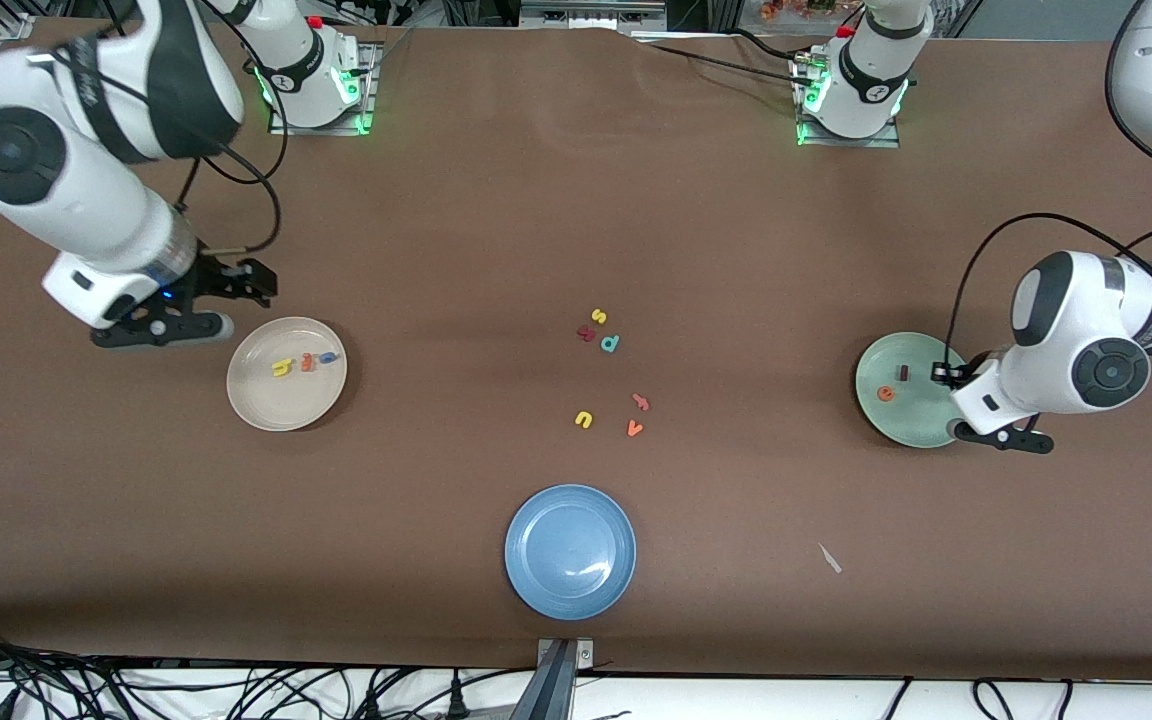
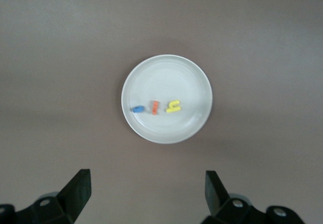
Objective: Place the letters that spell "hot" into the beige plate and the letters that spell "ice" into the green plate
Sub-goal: 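Place the teal c on the green plate with the left gripper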
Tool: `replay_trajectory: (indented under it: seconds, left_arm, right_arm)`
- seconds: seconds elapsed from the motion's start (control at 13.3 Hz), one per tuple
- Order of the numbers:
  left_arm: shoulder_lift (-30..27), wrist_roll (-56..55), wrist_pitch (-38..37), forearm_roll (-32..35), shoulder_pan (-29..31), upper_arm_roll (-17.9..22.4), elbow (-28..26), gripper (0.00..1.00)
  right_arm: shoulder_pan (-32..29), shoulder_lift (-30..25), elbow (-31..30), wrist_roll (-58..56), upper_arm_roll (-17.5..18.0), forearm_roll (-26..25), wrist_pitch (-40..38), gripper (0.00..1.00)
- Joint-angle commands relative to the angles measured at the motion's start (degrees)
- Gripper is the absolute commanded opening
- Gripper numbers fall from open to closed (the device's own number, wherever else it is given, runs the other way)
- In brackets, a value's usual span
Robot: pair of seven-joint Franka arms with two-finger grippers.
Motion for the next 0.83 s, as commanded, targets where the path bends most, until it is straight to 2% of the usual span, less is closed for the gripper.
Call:
replay_trajectory:
  seconds: [0.0, 0.08, 0.15, 0.23, 0.3, 0.45, 0.6, 0.75]
  left_arm:
    - [4.5, 1.01, 4.2, 3.51, 1.64, -0.95, 0.04, 0.1]
    - [4.95, 1.01, 4.74, 3.51, 1.91, -0.95, 0.04, 0.19]
    - [4.87, 0.93, 4.75, 3.43, 1.91, -0.95, 0.21, 0.49]
    - [4.34, 1.01, 4.66, 2.99, 1.91, -1.13, 0.21, 0.93]
    - [3.82, 0.84, 4.23, 2.73, 1.91, -1.39, 1.0, 1.0]
    - [1.71, 0.75, -0.75, 2.55, 1.3, -3.4, 4.06, 1.0]
    - [2.05, 0.75, -12.85, 1.59, 1.03, -7.52, 12.91, 1.0]
    - [2.14, 0.75, -21.76, -1.92, -1.06, -8.34, 20.92, 1.0]
  right_arm:
    - [0.13, -0.49, 4.43, -8.71, -3.7, 1.26, -5.37, 1.0]
    - [0.13, -0.49, 5.4, -9.78, -4.67, 1.35, -6.25, 1.0]
    - [0.13, -0.58, 5.76, -9.87, -5.03, 1.44, -6.78, 1.0]
    - [0.13, -0.84, 5.76, -9.88, -5.2, 1.61, -6.79, 1.0]
    - [0.13, -0.84, 5.76, -9.88, -5.2, 1.87, -6.87, 1.0]
    - [0.13, -1.45, 5.76, -9.79, -5.2, 1.96, -6.79, 1.0]
    - [0.13, -1.72, 5.76, -9.79, -5.47, 1.88, -7.4, 1.0]
    - [0.13, -1.72, 5.85, -9.79, -6.08, 1.88, -7.49, 1.0]
